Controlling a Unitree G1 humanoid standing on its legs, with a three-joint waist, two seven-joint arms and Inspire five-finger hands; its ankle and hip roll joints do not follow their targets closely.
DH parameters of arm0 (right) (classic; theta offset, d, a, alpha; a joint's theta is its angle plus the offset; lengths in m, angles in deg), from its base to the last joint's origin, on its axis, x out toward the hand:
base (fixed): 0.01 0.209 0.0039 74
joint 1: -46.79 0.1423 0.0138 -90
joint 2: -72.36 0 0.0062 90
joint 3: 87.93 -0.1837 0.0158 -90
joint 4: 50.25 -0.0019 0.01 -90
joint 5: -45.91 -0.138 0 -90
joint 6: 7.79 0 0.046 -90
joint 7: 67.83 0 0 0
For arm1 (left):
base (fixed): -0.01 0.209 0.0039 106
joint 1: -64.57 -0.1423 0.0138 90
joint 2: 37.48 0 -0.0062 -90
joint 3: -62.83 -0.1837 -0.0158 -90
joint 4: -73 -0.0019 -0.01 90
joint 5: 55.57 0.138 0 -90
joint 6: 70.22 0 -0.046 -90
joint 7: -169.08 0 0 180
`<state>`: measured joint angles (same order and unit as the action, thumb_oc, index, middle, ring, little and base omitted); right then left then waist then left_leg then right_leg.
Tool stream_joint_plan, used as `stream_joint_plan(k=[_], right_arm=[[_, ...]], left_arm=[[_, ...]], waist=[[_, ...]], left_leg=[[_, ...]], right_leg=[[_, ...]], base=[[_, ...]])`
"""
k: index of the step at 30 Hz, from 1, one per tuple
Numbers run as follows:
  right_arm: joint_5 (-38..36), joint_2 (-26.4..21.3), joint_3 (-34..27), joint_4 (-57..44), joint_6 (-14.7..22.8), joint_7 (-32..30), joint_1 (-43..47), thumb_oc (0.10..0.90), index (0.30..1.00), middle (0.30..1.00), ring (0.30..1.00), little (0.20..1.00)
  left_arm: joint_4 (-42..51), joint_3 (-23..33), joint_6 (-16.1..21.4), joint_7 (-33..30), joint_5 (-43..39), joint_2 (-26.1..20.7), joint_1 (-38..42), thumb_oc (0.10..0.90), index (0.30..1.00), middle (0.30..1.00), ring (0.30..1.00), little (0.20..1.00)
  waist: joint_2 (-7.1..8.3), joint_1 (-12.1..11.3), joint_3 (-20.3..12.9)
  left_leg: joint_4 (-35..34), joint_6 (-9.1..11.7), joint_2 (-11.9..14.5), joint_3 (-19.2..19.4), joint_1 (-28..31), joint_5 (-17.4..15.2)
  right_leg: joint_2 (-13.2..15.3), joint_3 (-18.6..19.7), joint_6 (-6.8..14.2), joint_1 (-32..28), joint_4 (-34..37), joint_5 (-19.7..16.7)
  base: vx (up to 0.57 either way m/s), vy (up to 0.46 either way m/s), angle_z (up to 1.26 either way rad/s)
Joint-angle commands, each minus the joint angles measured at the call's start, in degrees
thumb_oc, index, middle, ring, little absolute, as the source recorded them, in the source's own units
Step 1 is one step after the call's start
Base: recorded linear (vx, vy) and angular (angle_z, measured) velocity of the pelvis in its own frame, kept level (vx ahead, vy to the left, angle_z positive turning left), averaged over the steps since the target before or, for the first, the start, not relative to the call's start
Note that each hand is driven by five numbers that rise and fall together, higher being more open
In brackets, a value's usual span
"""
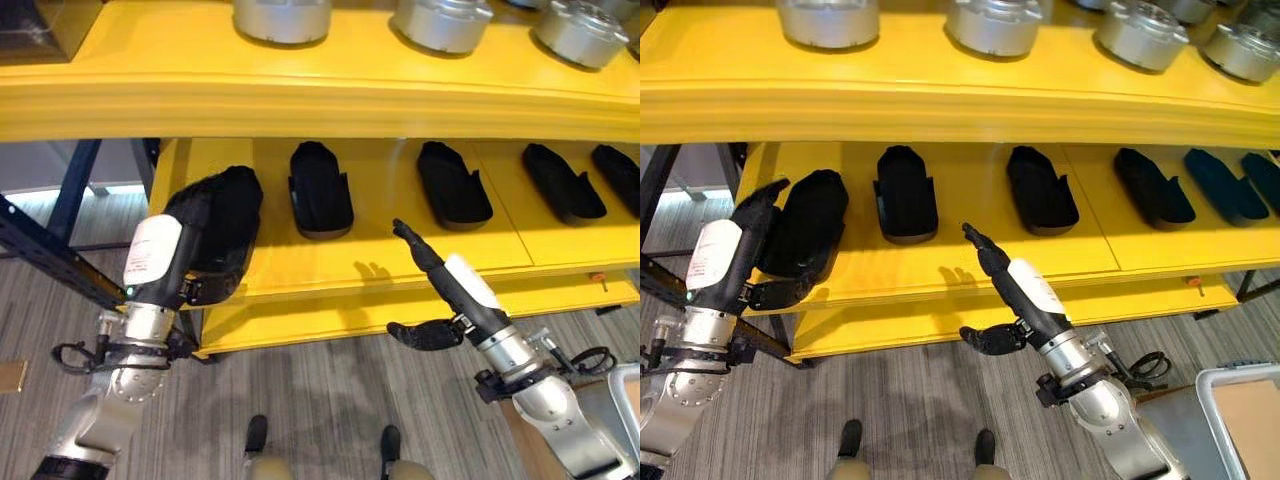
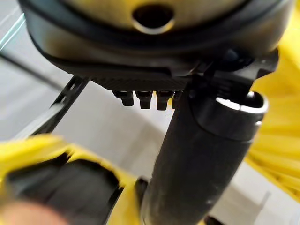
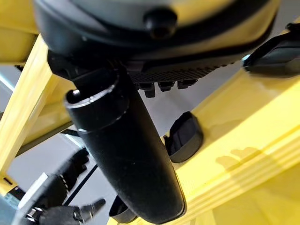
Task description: Move parts from the plastic box to the shelf.
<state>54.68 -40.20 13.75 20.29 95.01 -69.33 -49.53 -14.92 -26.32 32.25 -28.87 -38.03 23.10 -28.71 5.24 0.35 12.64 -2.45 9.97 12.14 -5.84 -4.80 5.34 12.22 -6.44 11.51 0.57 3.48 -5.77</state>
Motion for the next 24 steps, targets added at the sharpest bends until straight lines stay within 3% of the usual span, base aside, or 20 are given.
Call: stream_joint_plan(k=[1, 12, 19, 24], right_arm=[[-3.9, 0.7, -2.4, -2.6, 4.0, -1.7, 3.5, 0.9, 1.0, 1.0, 1.0, 1.0], [-3.4, 0.3, -2.8, -1.8, 3.8, -1.4, 4.0, 0.9, 1.0, 1.0, 1.0, 1.0], [-2.9, -0.5, -2.1, -1.8, 4.2, -2.3, 5.5, 0.9, 1.0, 1.0, 1.0, 1.0], [-2.8, -1.0, -1.8, -1.9, 4.2, -3.0, 6.1, 0.9, 1.0, 1.0, 1.0, 1.0]], left_arm=[[-1.2, 1.7, 2.2, -1.1, -4.5, -3.7, 5.4, 0.9, 1.0, 1.0, 1.0, 1.0], [-17.7, 1.1, -0.5, -1.7, -7.3, -5.1, 12.1, 0.9, 1.0, 1.0, 1.0, 1.0], [-30.1, -5.2, -2.7, -2.9, -5.3, -7.4, 22.8, 0.9, 1.0, 1.0, 1.0, 1.0], [-31.1, -9.4, -2.9, -3.0, -4.1, -7.9, 27.9, 0.9, 1.0, 1.0, 1.0, 1.0]], waist=[[2.33, 0.9, -4.6], [2.27, 2.2, -2.8], [2.8, 3.0, -0.5], [3.12, 3.3, 0.9]], left_leg=[[-1.5, -3.8, -0.9, 3.1, 1.8, -1.6], [-0.3, -4.0, -1.3, 4.8, 1.7, -2.0], [1.1, -4.0, -1.4, 5.5, 1.3, -2.4], [1.8, -4.0, -1.4, 5.5, 0.8, -2.5]], right_leg=[[2.4, 0.6, 0.6, 0.5, -5.8, 5.5], [3.1, 2.1, 0.9, 1.7, -6.0, 5.0], [3.2, 2.7, 1.1, 2.3, -6.7, 5.0], [3.3, 3.2, 1.1, 2.9, -7.0, 4.9]], base=[[0.0, 0.046, -0.11], [0.0, 0.027, -0.09], [0.0, 0.006, -0.02], [-0.02, 0.007, -0.06]])
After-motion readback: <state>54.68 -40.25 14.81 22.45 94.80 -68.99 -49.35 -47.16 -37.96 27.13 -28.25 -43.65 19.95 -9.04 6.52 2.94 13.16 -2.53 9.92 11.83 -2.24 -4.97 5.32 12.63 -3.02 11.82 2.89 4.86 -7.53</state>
